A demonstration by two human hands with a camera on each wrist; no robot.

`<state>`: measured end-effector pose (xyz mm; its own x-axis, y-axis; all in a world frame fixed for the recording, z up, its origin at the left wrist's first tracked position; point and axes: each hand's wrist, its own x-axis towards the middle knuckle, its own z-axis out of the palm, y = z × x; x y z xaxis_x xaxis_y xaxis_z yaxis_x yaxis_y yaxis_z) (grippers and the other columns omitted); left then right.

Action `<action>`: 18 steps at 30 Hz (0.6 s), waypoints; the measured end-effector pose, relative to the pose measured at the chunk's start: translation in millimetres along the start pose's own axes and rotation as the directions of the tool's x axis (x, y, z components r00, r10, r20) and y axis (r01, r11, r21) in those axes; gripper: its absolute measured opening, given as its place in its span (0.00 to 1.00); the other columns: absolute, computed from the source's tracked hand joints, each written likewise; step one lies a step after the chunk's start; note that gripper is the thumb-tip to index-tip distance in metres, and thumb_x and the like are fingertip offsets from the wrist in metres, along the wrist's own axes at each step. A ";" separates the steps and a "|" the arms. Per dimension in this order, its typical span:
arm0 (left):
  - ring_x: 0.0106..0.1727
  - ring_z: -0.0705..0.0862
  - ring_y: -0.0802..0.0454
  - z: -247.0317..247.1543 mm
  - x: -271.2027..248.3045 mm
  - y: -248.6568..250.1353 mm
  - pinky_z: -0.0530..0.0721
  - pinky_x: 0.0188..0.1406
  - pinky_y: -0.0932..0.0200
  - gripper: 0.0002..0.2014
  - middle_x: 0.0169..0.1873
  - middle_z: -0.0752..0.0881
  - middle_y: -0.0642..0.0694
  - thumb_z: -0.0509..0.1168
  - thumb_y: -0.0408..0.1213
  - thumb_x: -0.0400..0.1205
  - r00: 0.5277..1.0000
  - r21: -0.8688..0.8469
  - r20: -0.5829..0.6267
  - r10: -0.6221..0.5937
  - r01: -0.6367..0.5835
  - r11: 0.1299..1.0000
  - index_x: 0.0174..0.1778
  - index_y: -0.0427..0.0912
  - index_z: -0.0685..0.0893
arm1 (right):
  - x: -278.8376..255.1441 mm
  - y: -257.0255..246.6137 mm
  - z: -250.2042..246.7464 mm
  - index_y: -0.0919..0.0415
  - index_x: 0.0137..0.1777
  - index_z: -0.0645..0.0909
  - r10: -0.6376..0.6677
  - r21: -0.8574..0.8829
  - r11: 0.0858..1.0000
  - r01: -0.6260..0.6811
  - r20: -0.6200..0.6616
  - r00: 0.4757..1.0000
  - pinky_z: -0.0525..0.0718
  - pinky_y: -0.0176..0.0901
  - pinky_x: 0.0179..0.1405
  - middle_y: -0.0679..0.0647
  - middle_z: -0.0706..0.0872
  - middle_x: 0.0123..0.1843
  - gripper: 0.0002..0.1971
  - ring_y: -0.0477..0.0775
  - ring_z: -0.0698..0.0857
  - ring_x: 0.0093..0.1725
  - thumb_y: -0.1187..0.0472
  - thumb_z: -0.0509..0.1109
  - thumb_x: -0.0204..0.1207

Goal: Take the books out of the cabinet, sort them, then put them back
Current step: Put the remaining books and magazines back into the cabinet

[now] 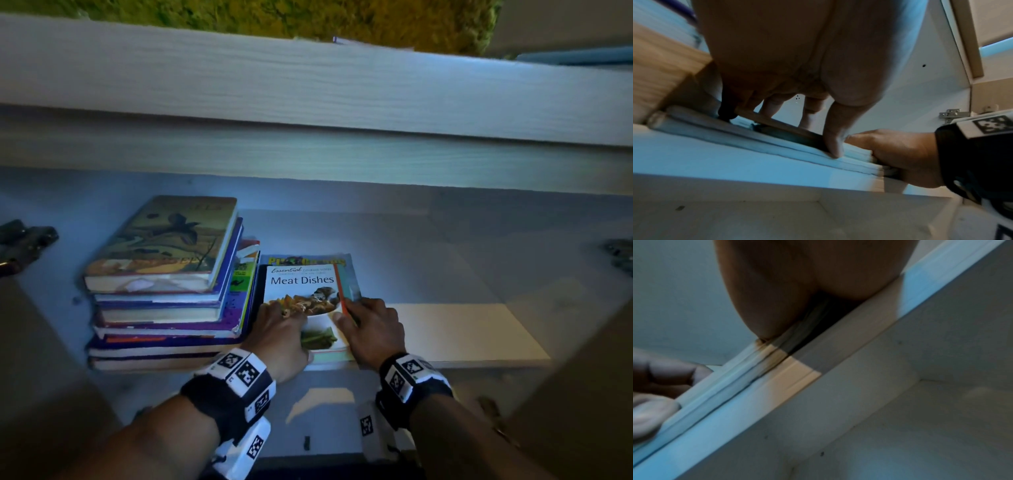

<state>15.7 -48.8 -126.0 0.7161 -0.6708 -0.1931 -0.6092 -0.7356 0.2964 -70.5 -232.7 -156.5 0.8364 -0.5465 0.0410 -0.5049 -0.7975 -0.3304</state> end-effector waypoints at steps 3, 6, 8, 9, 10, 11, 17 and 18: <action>0.83 0.54 0.33 0.4 5.6 0.1 0.65 0.79 0.35 0.33 0.81 0.59 0.39 0.67 0.49 0.76 1.000 0.060 0.018 0.013 -0.015 0.998 0.77 0.46 0.69 | -0.7 -2.9 -5.7 0.28 0.84 0.63 0.010 -0.033 0.999 -0.007 0.084 0.996 0.75 0.62 0.74 0.54 0.66 0.86 0.27 0.70 0.72 0.77 0.31 0.52 0.85; 0.86 0.51 0.35 -4.6 7.7 1.6 0.63 0.80 0.32 0.35 0.85 0.54 0.40 0.67 0.41 0.77 0.995 0.062 0.095 0.013 -0.019 0.998 0.81 0.43 0.63 | -5.8 -15.3 -21.6 0.34 0.86 0.58 0.037 0.037 0.998 -0.047 0.237 0.971 0.71 0.64 0.78 0.56 0.55 0.91 0.30 0.71 0.70 0.81 0.33 0.55 0.85; 0.88 0.48 0.38 -14.5 -3.0 1.6 0.55 0.86 0.40 0.38 0.87 0.50 0.41 0.68 0.43 0.79 0.996 0.032 0.067 0.051 -0.053 0.998 0.85 0.45 0.59 | -19.0 -28.3 -35.5 0.48 0.89 0.58 0.084 0.190 0.971 -0.147 0.305 0.949 0.71 0.60 0.79 0.60 0.57 0.90 0.35 0.70 0.69 0.83 0.37 0.60 0.85; 0.88 0.47 0.40 -22.0 -12.4 2.0 0.52 0.85 0.47 0.39 0.87 0.50 0.43 0.68 0.44 0.79 0.996 -0.004 0.029 0.083 -0.083 0.997 0.85 0.47 0.59 | -29.3 -33.2 -45.8 0.52 0.88 0.60 0.105 0.227 0.955 -0.192 0.346 0.932 0.70 0.57 0.80 0.61 0.60 0.89 0.38 0.69 0.70 0.83 0.34 0.60 0.84; 0.88 0.49 0.43 -32.7 -25.0 3.8 0.53 0.84 0.53 0.38 0.87 0.52 0.44 0.69 0.46 0.80 0.994 -0.044 -0.001 0.110 -0.110 0.993 0.85 0.49 0.61 | -43.2 -39.3 -61.4 0.53 0.87 0.63 0.089 0.243 0.951 -0.193 0.381 0.920 0.69 0.55 0.81 0.61 0.63 0.87 0.44 0.67 0.71 0.82 0.24 0.57 0.79; 0.88 0.52 0.44 -44.9 -39.3 5.4 0.57 0.83 0.54 0.37 0.87 0.54 0.44 0.68 0.48 0.80 0.992 -0.077 0.007 0.124 -0.123 0.989 0.85 0.49 0.62 | -58.2 -44.9 -79.8 0.53 0.85 0.65 0.051 0.259 0.951 -0.168 0.406 0.913 0.69 0.53 0.82 0.60 0.65 0.85 0.52 0.66 0.73 0.81 0.16 0.51 0.71; 0.86 0.57 0.49 -149.7 -146.7 17.8 0.63 0.80 0.57 0.31 0.84 0.58 0.51 0.65 0.52 0.84 0.979 -0.337 0.180 0.093 -0.028 0.941 0.83 0.61 0.63 | -139.0 -86.4 -217.1 0.35 0.79 0.73 -0.093 0.496 0.856 -0.146 0.426 0.900 0.78 0.44 0.75 0.44 0.76 0.70 0.22 0.50 0.83 0.71 0.40 0.66 0.85; 0.83 0.64 0.50 -173.5 -167.2 19.7 0.66 0.77 0.60 0.27 0.80 0.64 0.53 0.66 0.51 0.84 0.980 -0.402 0.179 0.085 -0.006 0.916 0.79 0.64 0.66 | -150.1 -98.3 -241.9 0.30 0.71 0.78 -0.090 0.558 0.810 -0.179 0.421 0.902 0.82 0.46 0.72 0.43 0.82 0.66 0.17 0.47 0.86 0.65 0.40 0.70 0.83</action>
<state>-56.8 65.2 74.4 0.5889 -0.7372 -0.3313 -0.4251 -0.6312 0.6487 -198.1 -134.1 98.0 0.8903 -0.3135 -0.3302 -0.4400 -0.4056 -0.8012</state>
